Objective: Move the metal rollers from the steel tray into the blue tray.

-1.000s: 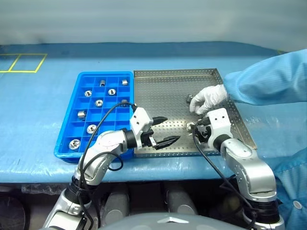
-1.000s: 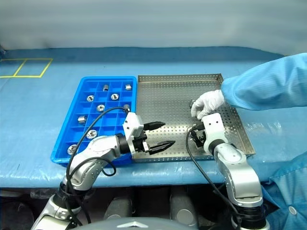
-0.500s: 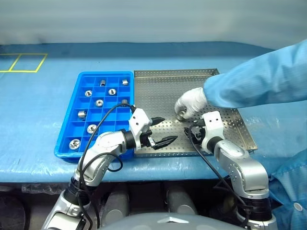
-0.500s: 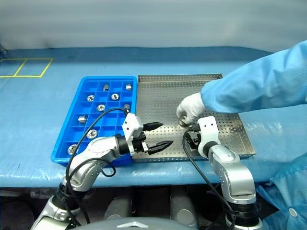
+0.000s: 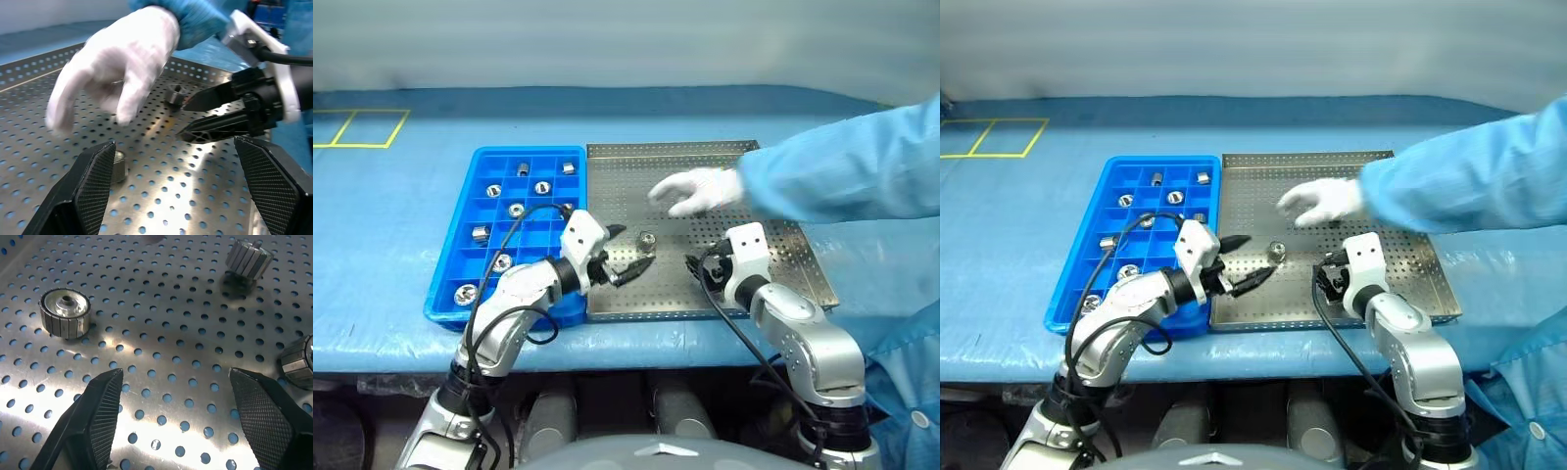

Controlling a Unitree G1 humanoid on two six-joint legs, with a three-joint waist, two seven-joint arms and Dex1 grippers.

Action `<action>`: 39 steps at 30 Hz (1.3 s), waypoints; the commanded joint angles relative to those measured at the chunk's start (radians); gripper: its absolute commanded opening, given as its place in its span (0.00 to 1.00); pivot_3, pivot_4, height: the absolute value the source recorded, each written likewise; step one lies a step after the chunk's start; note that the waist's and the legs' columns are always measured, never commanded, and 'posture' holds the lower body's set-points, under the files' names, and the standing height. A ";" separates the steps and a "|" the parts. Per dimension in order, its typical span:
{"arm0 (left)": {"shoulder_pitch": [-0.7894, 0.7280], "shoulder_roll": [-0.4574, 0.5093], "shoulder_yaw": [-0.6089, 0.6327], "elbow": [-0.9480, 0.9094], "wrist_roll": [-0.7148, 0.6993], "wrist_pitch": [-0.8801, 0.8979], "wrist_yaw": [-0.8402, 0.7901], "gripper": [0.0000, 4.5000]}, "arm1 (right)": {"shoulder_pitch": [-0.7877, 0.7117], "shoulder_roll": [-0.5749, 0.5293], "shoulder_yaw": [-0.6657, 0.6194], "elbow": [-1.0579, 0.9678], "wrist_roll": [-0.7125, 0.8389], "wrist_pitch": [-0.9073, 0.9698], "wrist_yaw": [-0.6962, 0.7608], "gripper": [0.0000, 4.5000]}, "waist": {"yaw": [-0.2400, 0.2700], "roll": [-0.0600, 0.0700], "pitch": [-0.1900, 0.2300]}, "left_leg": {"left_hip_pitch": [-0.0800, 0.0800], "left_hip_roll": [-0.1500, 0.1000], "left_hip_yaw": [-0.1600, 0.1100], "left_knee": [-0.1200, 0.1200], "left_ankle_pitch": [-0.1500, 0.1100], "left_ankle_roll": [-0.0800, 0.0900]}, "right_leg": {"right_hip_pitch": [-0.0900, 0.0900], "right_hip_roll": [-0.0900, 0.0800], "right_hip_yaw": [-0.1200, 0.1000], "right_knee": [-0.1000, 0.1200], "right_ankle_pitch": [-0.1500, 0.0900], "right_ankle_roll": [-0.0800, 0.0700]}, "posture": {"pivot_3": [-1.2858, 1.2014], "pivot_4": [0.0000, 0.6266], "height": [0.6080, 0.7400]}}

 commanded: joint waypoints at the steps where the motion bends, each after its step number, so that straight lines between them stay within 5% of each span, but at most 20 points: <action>1: -0.031 0.000 0.020 -0.017 0.034 -0.008 0.039 0.94 | -0.033 0.010 -0.001 -0.028 0.047 -0.040 0.035 0.81 | 0.000 0.000 0.000 | 0.000 0.000 0.000 0.000 0.000 0.000 | 0.000 0.000 0.000 0.000 0.000 0.000 | 0.52 0.24 1.00; 30: 0.045 0.087 0.011 -0.091 0.032 0.042 0.011 0.94 | -0.255 0.136 0.138 0.467 0.037 -0.265 0.111 0.81 | 0.018 0.000 0.000 | 0.000 0.000 -0.001 -0.002 0.000 0.000 | 0.000 0.001 -0.001 0.000 0.000 0.000 | 0.55 0.24 1.00; 37: 0.056 0.095 0.014 -0.093 0.033 0.043 0.014 0.94 | -0.244 0.130 0.141 0.439 0.036 -0.270 0.117 0.41 | 0.028 0.000 0.000 | 0.001 0.000 -0.001 -0.002 0.000 0.000 | 0.000 0.001 -0.001 0.000 0.000 0.000 | 0.55 0.24 1.00; 39: 0.060 0.096 0.015 -0.098 0.033 0.044 0.015 0.94 | -0.239 0.121 0.145 0.424 0.032 -0.269 0.117 0.41 | 0.029 0.000 0.000 | 0.001 0.000 -0.001 -0.002 0.000 0.000 | 0.000 0.001 -0.001 0.001 0.000 0.000 | 0.55 0.24 1.00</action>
